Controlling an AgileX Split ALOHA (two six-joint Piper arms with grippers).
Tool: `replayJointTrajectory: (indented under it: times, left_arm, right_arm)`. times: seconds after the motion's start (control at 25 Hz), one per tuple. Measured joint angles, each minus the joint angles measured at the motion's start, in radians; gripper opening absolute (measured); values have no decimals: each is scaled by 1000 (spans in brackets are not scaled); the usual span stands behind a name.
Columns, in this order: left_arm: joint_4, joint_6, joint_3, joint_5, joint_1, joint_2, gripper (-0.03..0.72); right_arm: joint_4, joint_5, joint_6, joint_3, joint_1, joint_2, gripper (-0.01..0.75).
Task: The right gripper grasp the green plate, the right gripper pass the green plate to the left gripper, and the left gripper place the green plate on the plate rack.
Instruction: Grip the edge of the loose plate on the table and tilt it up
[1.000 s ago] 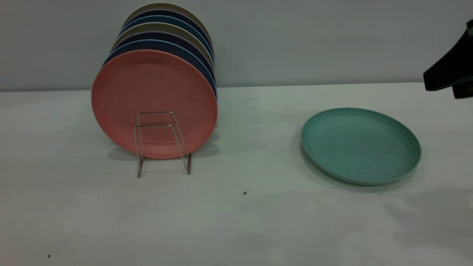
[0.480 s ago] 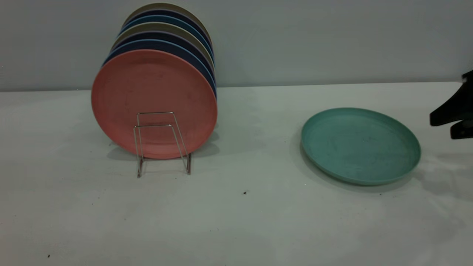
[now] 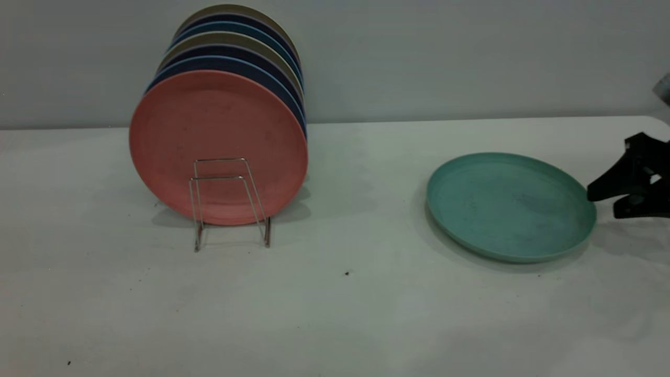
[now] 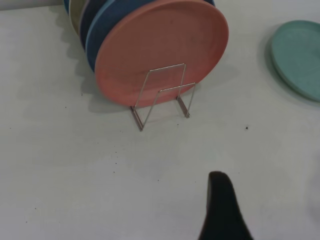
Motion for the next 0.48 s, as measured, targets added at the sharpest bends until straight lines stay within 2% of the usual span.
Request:
replayJointTrajectory:
  times: [0.2, 0.32, 0.4, 0.48]
  left_arm:
    - [-9, 0, 0, 0, 0, 0, 505]
    - [-21, 0, 0, 0, 0, 0, 505]
    - [-23, 0, 0, 0, 0, 4, 505]
    - [-26, 0, 0, 0, 0, 17, 505]
  right_arm:
    - [20, 2, 0, -41, 17, 48, 491]
    - [37, -26, 0, -48, 45, 67, 462]
    - [47, -51, 0, -50, 67, 67, 409]
    - [54, -87, 6, -50, 90, 67, 323]
